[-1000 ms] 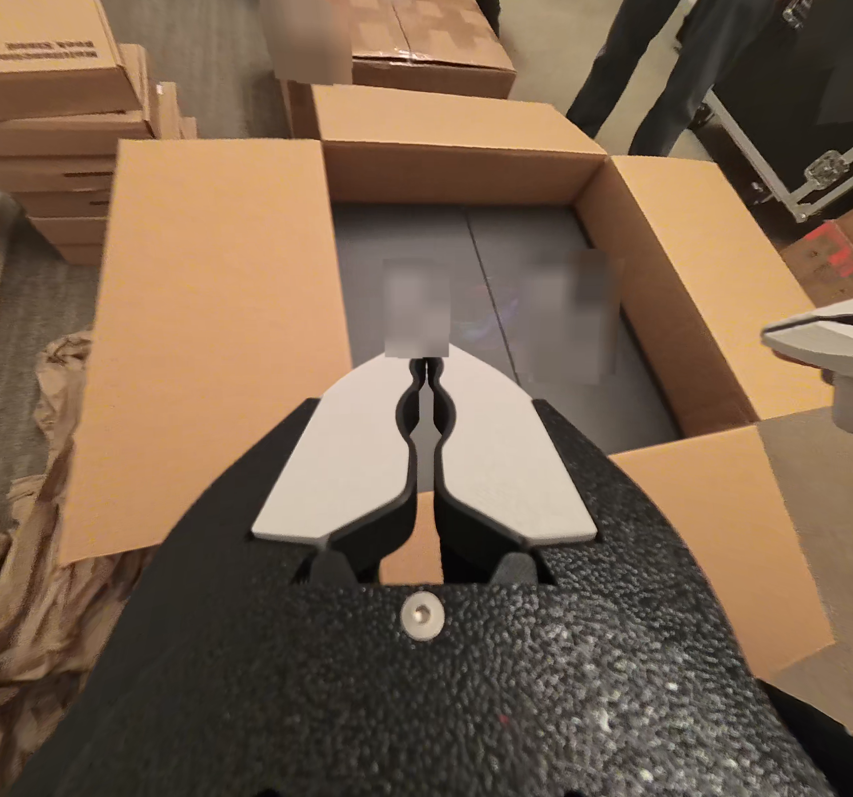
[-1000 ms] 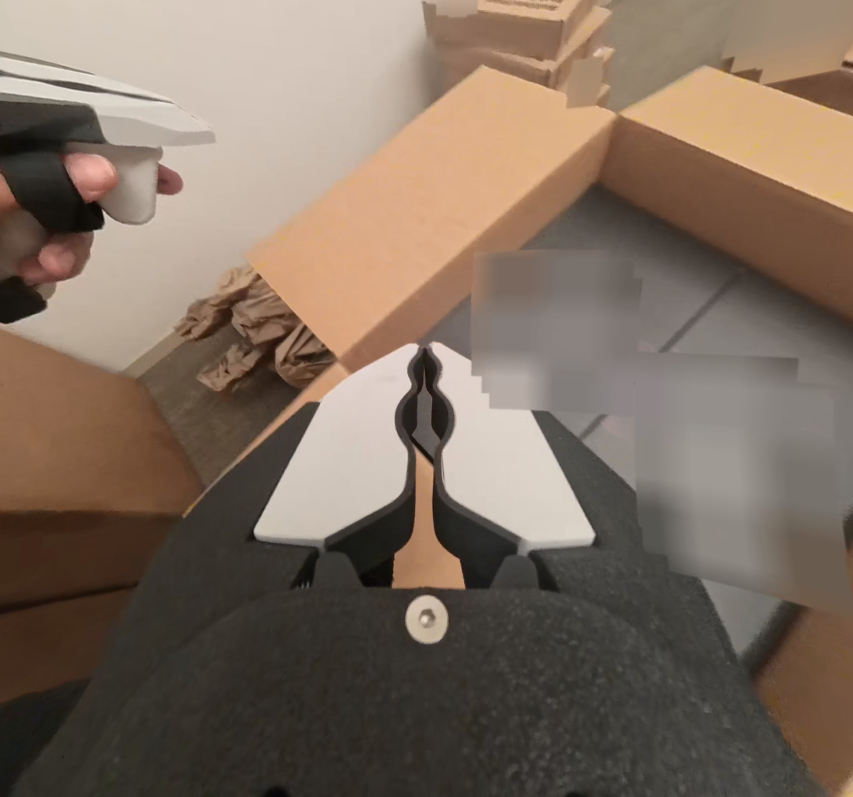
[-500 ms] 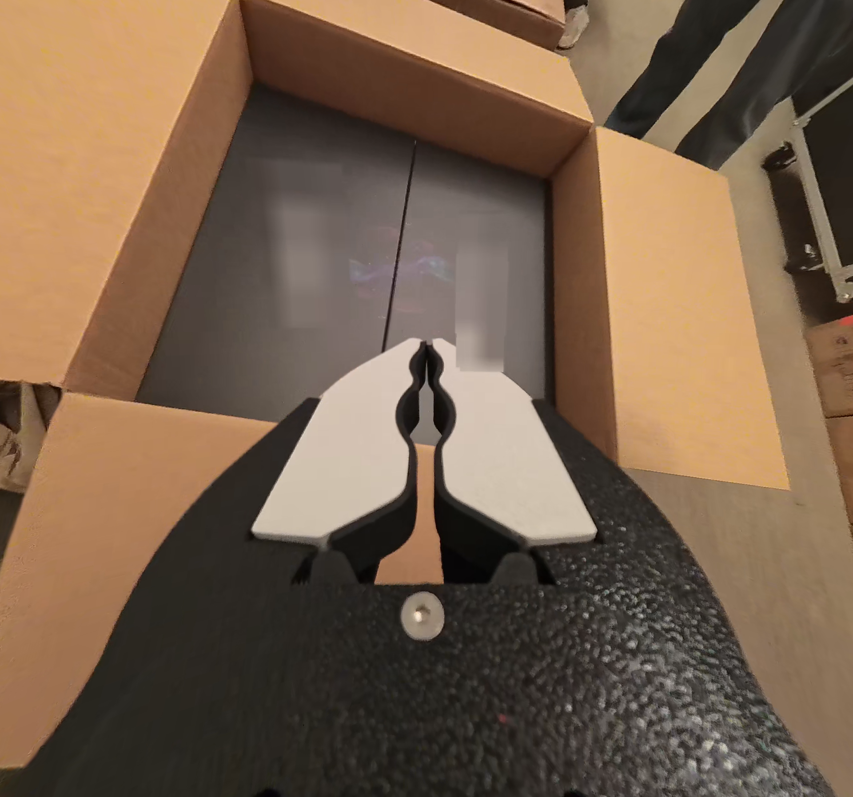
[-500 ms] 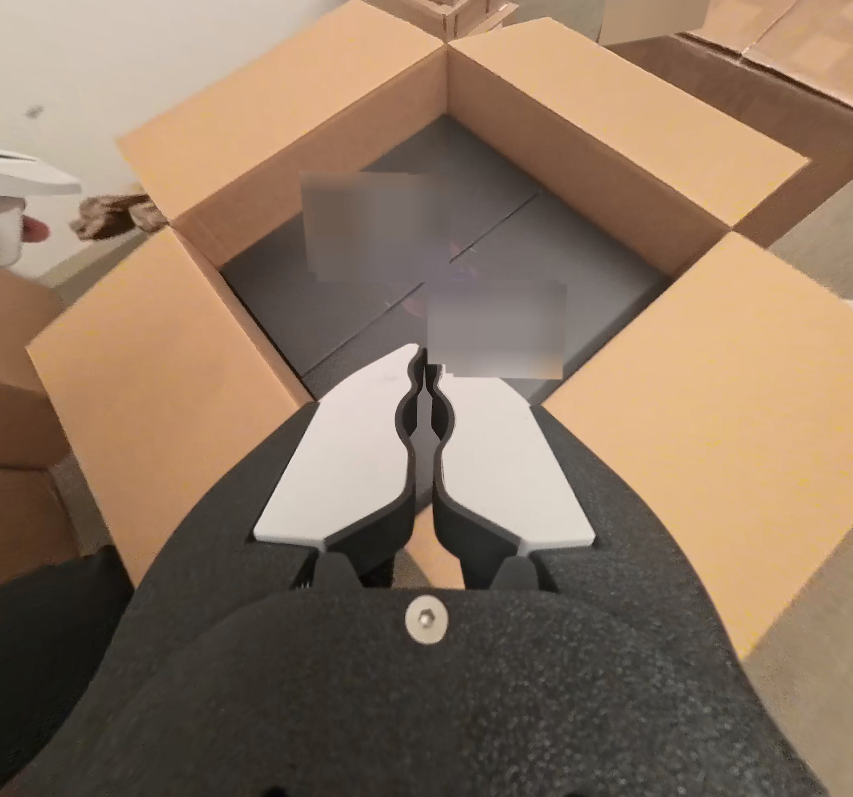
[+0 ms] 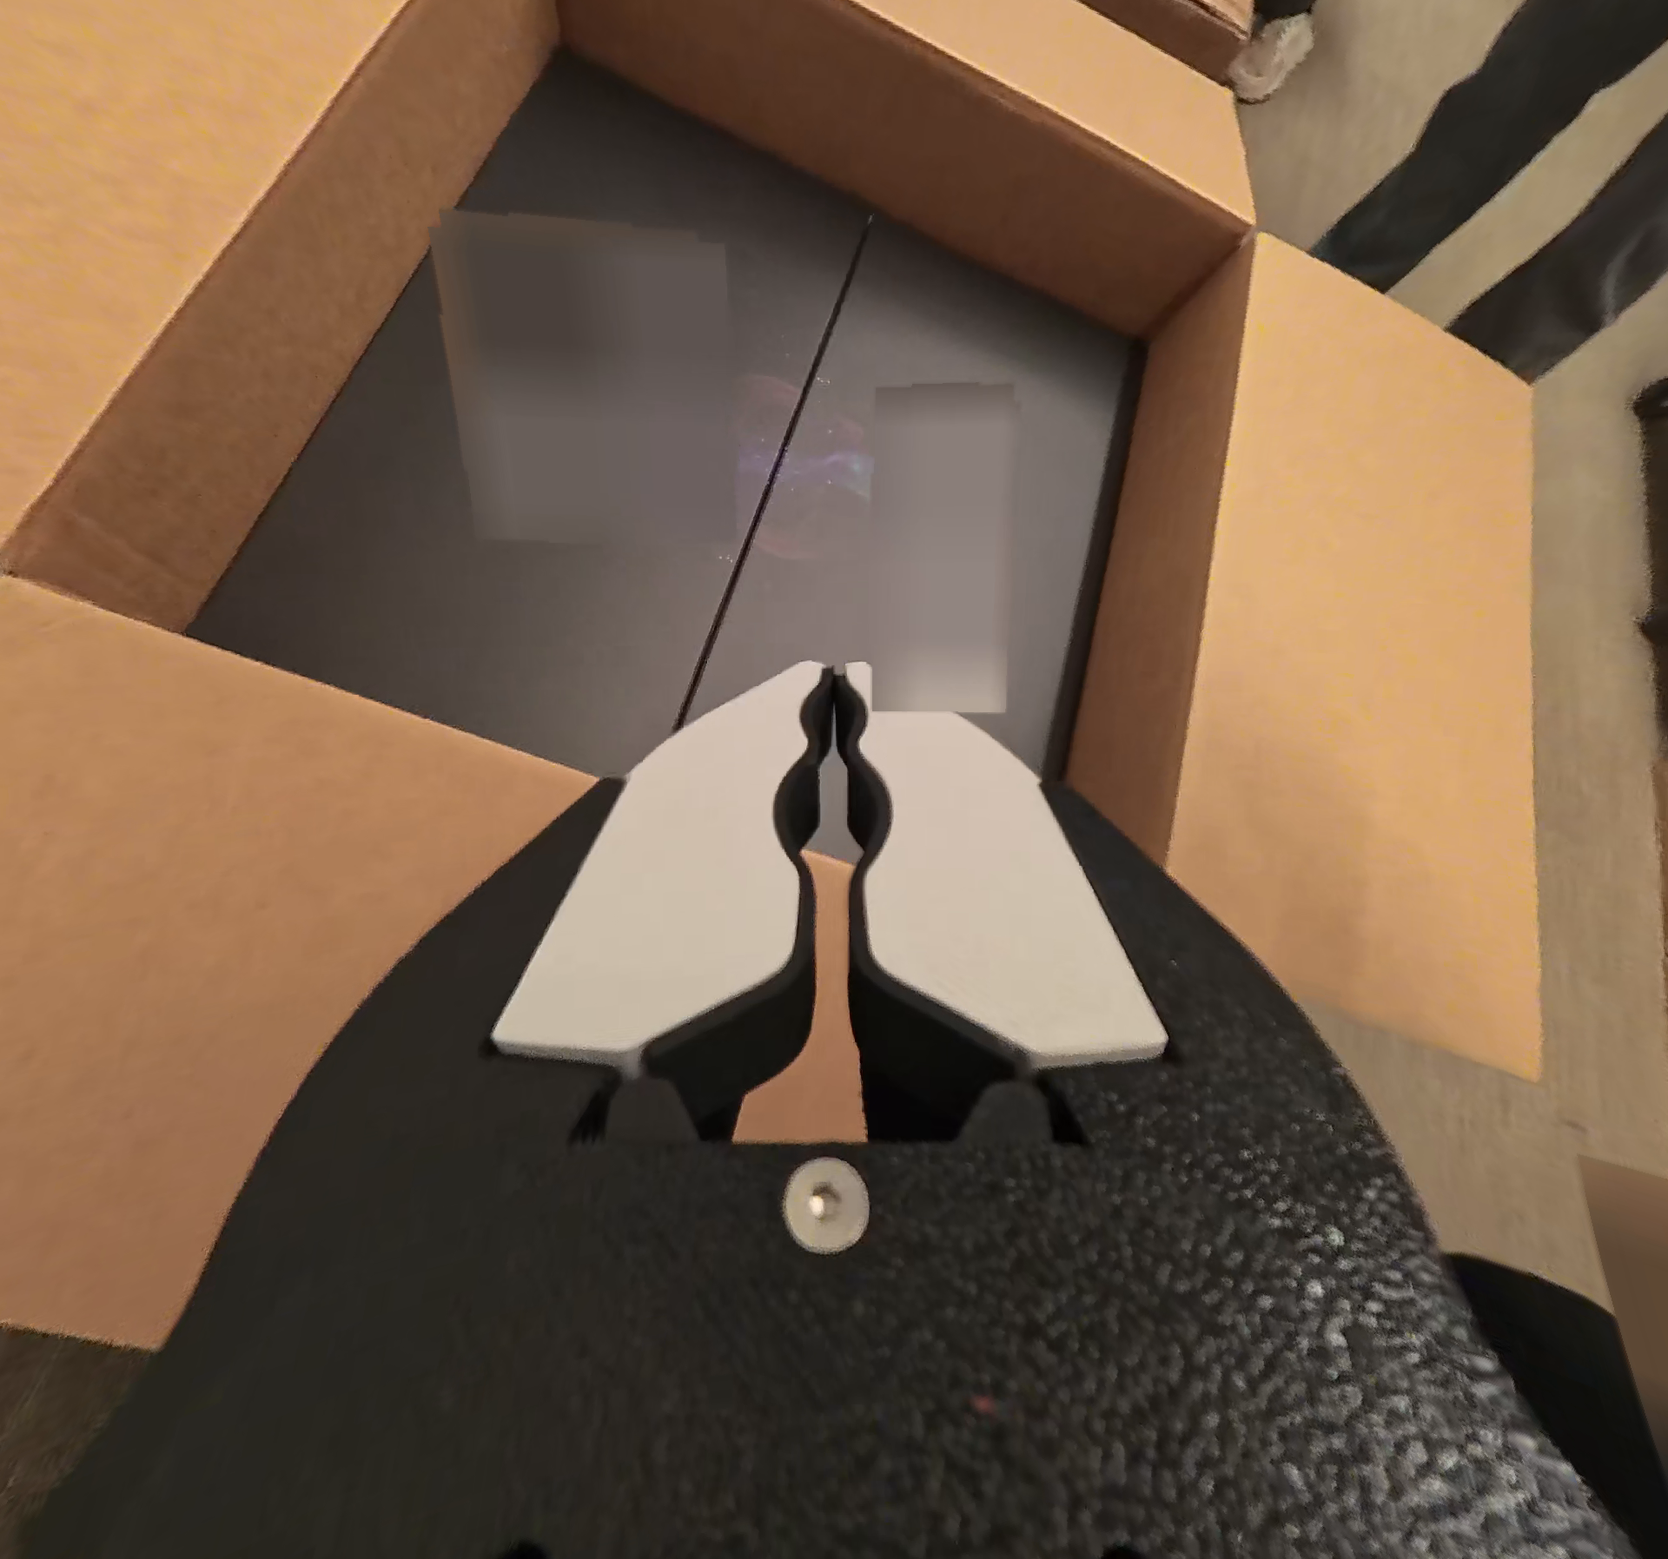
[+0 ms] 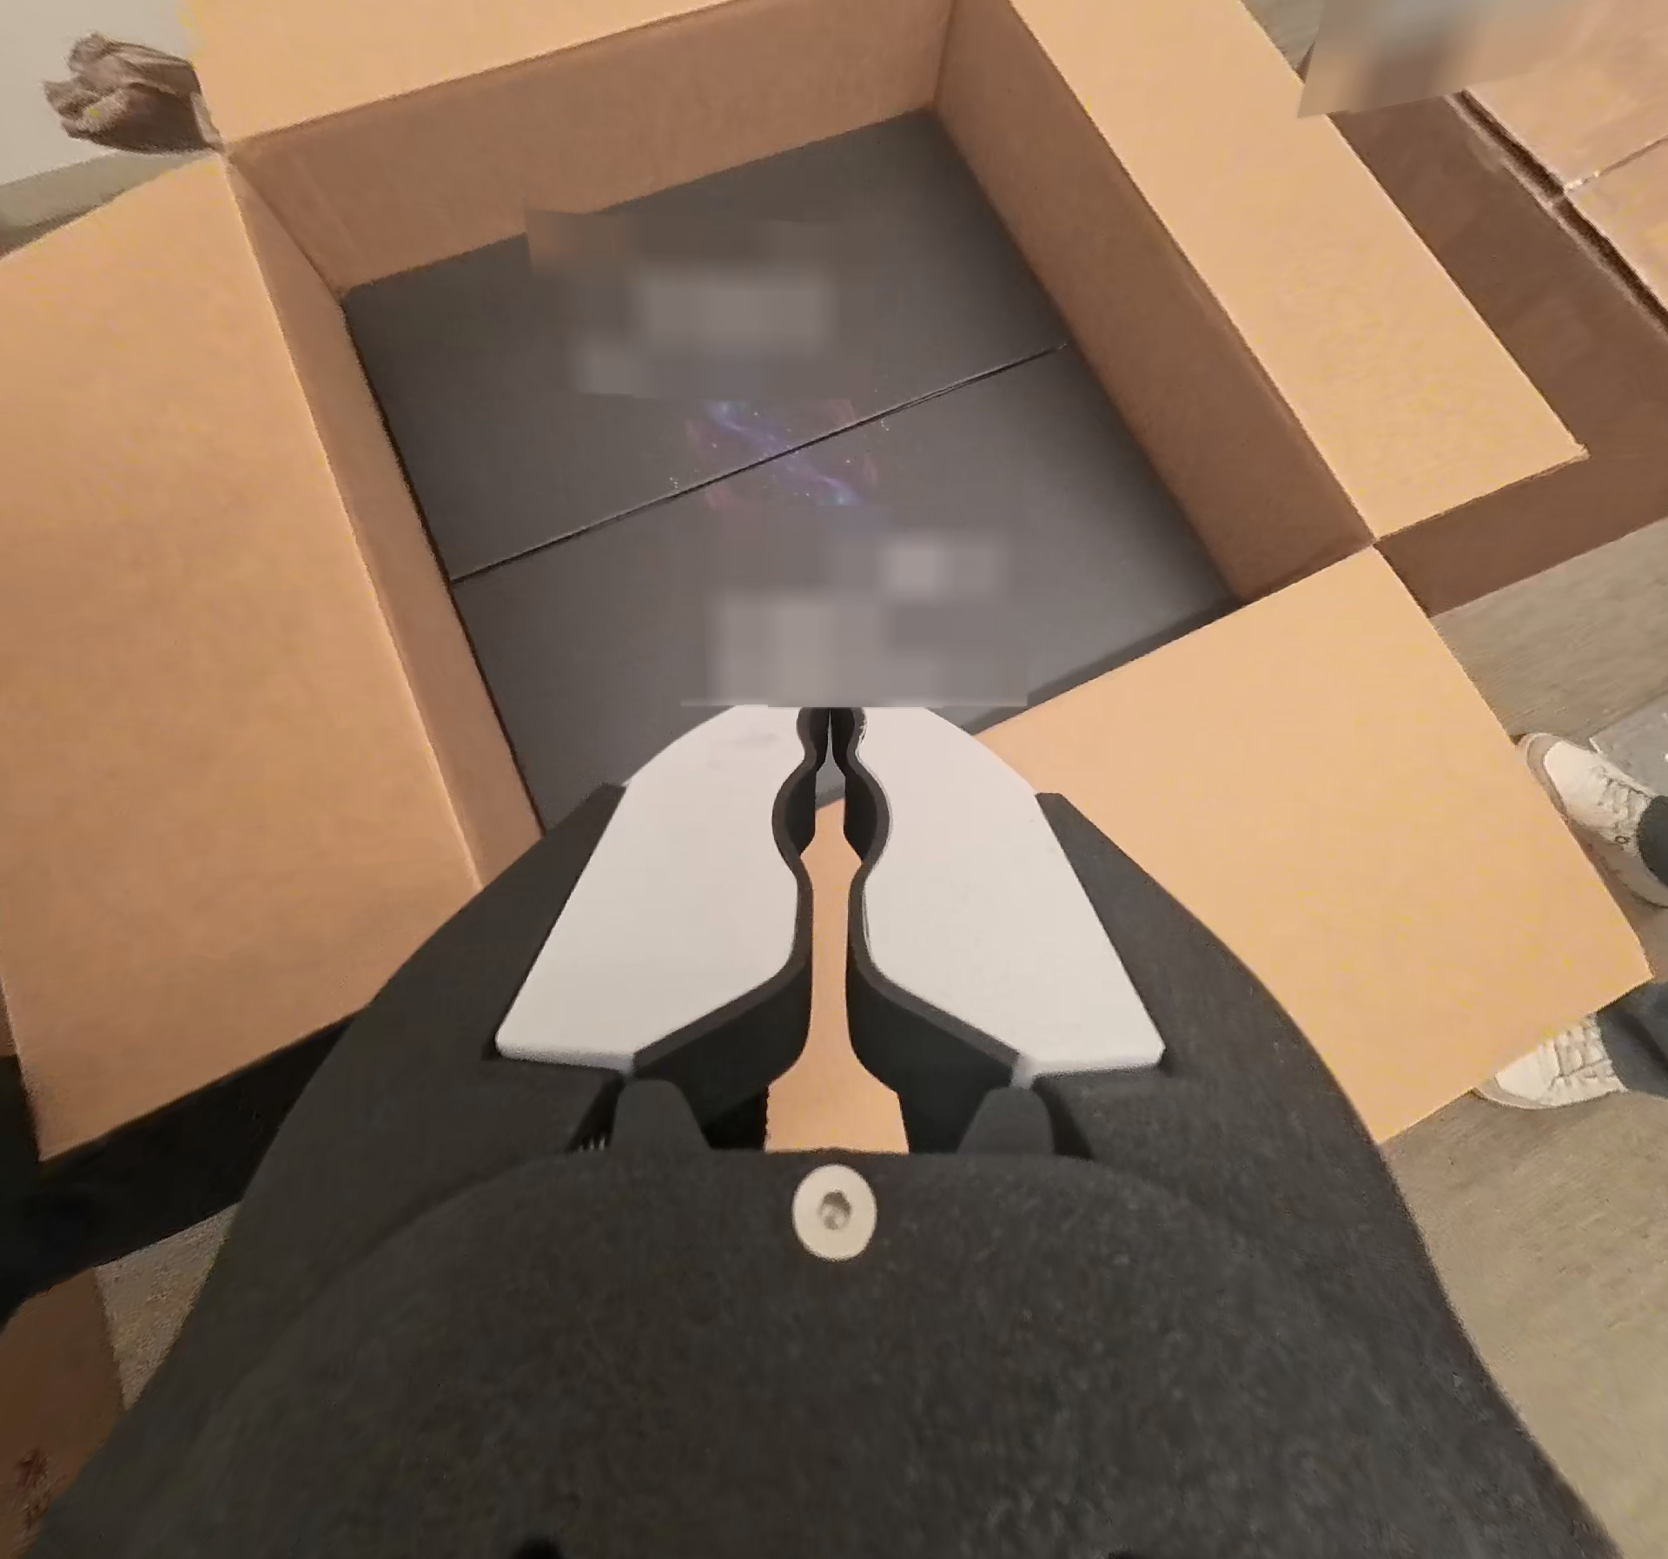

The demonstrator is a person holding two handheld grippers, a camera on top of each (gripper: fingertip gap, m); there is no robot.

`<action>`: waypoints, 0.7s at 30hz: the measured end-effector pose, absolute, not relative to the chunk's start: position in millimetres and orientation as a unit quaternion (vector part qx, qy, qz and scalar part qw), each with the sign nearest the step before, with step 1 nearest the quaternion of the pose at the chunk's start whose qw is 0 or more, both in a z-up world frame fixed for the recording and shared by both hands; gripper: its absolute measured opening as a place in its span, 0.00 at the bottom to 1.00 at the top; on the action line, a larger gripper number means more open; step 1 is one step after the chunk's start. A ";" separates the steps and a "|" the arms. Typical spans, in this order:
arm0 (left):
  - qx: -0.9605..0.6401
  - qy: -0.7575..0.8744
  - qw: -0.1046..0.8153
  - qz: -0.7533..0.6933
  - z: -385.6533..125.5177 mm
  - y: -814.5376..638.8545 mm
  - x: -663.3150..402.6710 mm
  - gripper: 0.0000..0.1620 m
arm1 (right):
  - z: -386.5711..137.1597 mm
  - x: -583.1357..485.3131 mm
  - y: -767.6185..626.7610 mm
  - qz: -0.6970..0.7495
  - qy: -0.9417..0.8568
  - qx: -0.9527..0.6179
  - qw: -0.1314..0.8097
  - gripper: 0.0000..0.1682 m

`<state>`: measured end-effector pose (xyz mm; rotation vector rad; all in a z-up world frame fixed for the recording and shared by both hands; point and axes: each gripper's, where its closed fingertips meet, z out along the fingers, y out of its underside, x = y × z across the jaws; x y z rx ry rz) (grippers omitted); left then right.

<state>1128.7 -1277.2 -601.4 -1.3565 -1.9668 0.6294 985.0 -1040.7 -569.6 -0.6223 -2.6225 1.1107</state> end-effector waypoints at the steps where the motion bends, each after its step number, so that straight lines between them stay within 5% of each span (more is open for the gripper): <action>1: -0.512 -0.757 0.321 0.248 -602.5 -1275.9 1128.5 0.00 | -572.9 980.0 -1038.2 0.379 -0.895 -0.210 0.105 0.00; 21: -0.331 -0.865 0.211 0.311 -651.9 -1141.7 1149.8 0.00 | -625.0 864.0 -1003.6 0.402 -0.915 -0.027 0.011 0.00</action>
